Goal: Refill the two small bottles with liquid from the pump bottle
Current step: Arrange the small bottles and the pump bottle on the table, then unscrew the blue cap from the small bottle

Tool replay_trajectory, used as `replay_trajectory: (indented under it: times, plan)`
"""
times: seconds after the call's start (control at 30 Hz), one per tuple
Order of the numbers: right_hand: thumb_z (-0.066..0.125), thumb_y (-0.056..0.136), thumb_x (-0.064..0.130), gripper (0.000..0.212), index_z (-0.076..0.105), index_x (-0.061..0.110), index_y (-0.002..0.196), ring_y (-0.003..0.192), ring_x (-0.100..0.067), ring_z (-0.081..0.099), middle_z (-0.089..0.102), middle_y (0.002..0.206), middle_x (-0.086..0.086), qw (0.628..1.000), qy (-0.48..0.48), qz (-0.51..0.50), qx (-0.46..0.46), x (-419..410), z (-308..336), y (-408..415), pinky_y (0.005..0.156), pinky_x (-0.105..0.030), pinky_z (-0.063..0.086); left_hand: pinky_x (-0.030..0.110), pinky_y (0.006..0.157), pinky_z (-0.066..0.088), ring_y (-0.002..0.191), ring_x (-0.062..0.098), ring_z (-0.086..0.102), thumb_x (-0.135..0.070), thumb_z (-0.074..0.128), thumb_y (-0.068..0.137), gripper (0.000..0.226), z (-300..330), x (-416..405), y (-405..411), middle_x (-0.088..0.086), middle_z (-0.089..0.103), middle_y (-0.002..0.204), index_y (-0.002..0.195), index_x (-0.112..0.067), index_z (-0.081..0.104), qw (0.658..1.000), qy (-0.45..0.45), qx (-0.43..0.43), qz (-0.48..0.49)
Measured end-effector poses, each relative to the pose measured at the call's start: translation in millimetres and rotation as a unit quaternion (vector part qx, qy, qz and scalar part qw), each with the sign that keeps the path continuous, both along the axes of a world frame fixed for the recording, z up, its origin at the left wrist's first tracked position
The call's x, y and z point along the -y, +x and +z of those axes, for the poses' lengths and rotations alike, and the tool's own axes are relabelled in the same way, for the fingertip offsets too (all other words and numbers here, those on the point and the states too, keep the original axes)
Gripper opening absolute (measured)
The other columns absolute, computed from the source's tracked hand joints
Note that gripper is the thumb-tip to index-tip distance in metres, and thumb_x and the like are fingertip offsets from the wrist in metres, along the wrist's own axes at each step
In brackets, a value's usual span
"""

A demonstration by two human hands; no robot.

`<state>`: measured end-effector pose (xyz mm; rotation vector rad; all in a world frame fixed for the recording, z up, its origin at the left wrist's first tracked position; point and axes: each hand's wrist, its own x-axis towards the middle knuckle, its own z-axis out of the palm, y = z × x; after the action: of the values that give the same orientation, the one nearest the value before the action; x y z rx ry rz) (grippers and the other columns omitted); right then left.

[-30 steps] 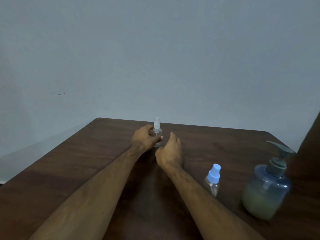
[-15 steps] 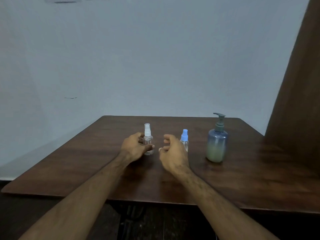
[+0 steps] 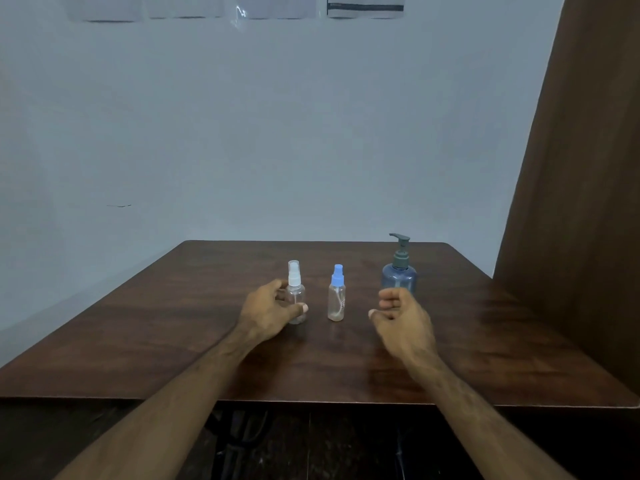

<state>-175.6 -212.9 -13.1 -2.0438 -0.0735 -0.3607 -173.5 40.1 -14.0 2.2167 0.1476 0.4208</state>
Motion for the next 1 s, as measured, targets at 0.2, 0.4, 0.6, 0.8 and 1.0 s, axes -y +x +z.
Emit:
replay_trajectory:
  times: [0.2, 0.4, 0.6, 0.8, 1.0]
  plan:
    - [0.088, 0.088, 0.024, 0.034, 0.06, 0.025, 0.107, 0.082, -0.005, 0.066, 0.067, 0.096, 0.01, 0.999, 0.021, -0.028, 0.016, 11, -2, 8, 0.086, -0.032, 0.055, 0.041, 0.096, 0.056, 0.098, 0.014, 0.072, -0.026, 0.083, 0.081, 0.043, -4, -3, 5, -0.005, 0.073, 0.106, 0.119, -0.018, 0.066, 1.0, -0.009, 0.007, -0.002]
    - [0.088, 0.088, 0.028, 0.034, 0.06, 0.025, 0.108, 0.081, -0.008, 0.066, 0.066, 0.095, 0.008, 1.0, 0.004, -0.012, 0.027, 15, 5, 10, 0.085, -0.034, 0.056, 0.04, 0.107, 0.048, 0.122, 0.017, 0.06, -0.037, 0.087, 0.076, 0.084, -4, -6, 3, -0.007, 0.06, 0.135, 0.147, -0.018, 0.046, 0.999, -0.027, 0.006, 0.02]
    - [0.084, 0.094, 0.029, 0.04, 0.067, 0.018, 0.129, 0.09, 0.002, 0.067, 0.069, 0.108, 0.012, 0.996, -0.007, 0.085, 0.028, -7, 8, 21, 0.083, -0.018, 0.056, 0.016, 0.069, 0.048, 0.081, 0.001, 0.058, -0.045, 0.079, 0.07, 0.041, 0, 23, -26, -0.015, 0.059, 0.098, 0.101, -0.042, 0.053, 0.972, -0.046, 0.212, 0.094]
    - [0.084, 0.094, 0.036, 0.062, 0.061, 0.012, 0.147, 0.115, -0.013, 0.068, 0.069, 0.137, 0.001, 0.989, -0.012, 0.147, 0.004, -43, 31, 49, 0.1, -0.029, 0.055, 0.023, 0.081, 0.049, 0.096, 0.002, 0.062, -0.049, 0.081, 0.075, 0.054, -7, 65, -20, -0.019, 0.064, 0.107, 0.123, -0.036, 0.06, 0.994, 0.046, 0.102, 0.001]
    - [0.083, 0.094, 0.039, 0.023, 0.079, 0.023, 0.109, 0.074, -0.002, 0.069, 0.074, 0.096, 0.012, 0.986, -0.101, 0.13, 0.013, -50, 27, 60, 0.056, -0.012, 0.047, 0.028, 0.086, 0.048, 0.115, 0.015, 0.063, -0.055, 0.075, 0.081, 0.067, -10, 76, -5, -0.007, 0.067, 0.125, 0.138, -0.026, 0.054, 0.997, 0.067, 0.04, 0.02]
